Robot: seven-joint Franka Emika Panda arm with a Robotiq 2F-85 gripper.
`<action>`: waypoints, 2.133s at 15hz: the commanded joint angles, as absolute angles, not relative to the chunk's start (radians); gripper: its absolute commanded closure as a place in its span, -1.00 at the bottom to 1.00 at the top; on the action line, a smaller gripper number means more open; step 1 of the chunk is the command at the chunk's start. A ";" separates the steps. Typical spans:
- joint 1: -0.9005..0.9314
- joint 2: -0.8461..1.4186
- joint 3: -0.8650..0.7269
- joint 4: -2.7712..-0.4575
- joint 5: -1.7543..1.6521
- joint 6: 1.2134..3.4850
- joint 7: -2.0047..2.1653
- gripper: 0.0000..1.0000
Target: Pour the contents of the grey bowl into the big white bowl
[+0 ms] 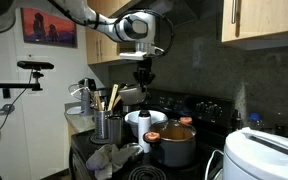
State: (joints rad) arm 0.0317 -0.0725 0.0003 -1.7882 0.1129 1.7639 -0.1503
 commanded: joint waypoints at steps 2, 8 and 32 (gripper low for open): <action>0.052 0.126 0.038 -1.501 0.107 1.678 -0.113 0.90; 0.068 0.339 0.062 -1.320 0.104 1.693 -0.121 0.90; 0.308 0.433 -0.069 -1.522 -0.703 2.249 0.246 0.90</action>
